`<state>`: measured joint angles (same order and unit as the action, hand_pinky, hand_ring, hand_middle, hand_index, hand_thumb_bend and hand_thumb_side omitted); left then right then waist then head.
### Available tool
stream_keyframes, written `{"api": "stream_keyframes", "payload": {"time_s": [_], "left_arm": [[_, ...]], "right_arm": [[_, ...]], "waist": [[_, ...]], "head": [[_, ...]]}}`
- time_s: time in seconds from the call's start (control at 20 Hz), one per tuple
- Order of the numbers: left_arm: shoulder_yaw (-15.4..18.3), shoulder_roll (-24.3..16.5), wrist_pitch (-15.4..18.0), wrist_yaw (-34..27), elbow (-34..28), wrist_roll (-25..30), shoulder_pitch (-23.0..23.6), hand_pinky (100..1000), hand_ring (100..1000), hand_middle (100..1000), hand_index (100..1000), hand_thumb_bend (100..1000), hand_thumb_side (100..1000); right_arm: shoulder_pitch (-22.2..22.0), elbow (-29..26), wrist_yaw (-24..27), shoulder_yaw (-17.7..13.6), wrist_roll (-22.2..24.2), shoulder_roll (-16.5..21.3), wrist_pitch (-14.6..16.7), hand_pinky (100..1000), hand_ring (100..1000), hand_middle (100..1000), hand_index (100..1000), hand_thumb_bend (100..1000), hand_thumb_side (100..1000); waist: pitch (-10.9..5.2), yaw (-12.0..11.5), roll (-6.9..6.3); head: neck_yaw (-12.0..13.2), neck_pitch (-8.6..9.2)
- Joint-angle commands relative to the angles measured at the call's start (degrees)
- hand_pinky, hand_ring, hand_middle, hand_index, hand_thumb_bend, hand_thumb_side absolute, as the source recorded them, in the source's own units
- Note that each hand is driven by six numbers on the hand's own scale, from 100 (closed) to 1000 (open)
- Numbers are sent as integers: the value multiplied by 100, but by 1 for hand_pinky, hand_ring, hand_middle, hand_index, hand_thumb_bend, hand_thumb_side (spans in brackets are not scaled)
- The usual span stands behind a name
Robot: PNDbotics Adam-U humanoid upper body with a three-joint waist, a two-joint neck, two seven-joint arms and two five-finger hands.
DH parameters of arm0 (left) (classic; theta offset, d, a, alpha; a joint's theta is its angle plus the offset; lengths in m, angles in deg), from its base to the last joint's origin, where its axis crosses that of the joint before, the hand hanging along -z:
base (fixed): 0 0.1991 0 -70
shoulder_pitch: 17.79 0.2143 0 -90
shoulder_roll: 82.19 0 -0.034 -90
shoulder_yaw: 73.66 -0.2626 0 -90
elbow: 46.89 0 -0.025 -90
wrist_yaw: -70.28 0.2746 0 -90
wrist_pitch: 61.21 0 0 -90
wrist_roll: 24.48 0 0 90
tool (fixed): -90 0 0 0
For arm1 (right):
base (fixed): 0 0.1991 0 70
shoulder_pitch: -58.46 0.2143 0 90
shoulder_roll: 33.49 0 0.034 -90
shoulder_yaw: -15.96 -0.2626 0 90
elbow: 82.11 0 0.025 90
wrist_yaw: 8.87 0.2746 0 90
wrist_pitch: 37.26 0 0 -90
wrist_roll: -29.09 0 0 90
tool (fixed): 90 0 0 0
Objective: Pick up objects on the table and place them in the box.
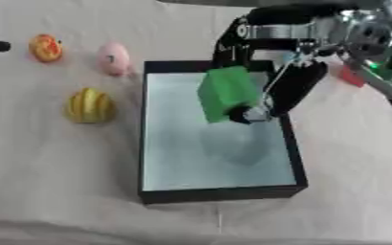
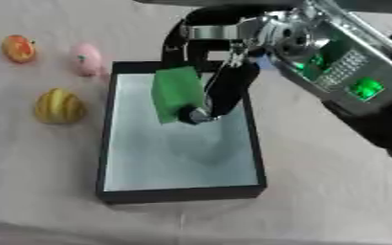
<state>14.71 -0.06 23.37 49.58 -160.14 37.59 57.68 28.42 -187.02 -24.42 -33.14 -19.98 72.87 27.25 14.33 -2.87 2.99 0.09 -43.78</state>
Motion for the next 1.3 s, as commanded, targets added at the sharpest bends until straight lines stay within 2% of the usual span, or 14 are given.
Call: {"api": "stream_keyframes", "payload": {"time_s": [0.05,0.35,0.45,0.5,0.7,1.1,1.3], "left_arm": [[13,-116,7,-9,-94,32,-55,593,813,790,733,235,803],[-4,-117,-4,-12,-91,58,-65,593,813,791,733,234,805],[-4,-117,-4,-13,-91,61,-66,594,812,791,733,233,805],[-6,-118,-5,-13,-91,62,-65,594,812,791,733,233,805],[-10,-121,-8,-16,-89,70,-64,594,812,791,733,234,804],[-8,-128,-5,-20,-88,75,-54,594,811,792,732,233,804],[-5,-137,-5,-17,-87,74,-47,594,810,792,732,232,804]], "right_arm": [[60,294,-211,61,41,-129,130,719,601,579,687,388,100],[-11,772,-493,159,-45,-368,434,733,648,620,730,418,108],[-35,875,-527,183,-9,-405,552,751,702,673,779,453,174],[-45,911,-531,189,23,-416,619,793,781,756,857,496,236],[-82,973,-529,152,96,-407,791,847,865,840,920,562,289],[-193,799,-499,-127,-109,-203,777,850,861,849,923,571,280],[-412,532,-298,-541,-386,153,669,839,841,834,909,538,253]], "waist": [[-141,-8,-26],[-134,-5,-30],[-130,-2,-30],[-129,-1,-30],[-134,8,-31],[-146,26,-28],[-143,47,-20]], "head": [[-16,-22],[-26,-17],[-25,-20],[-23,-23],[-15,-21],[-7,-14],[14,-6]]}}
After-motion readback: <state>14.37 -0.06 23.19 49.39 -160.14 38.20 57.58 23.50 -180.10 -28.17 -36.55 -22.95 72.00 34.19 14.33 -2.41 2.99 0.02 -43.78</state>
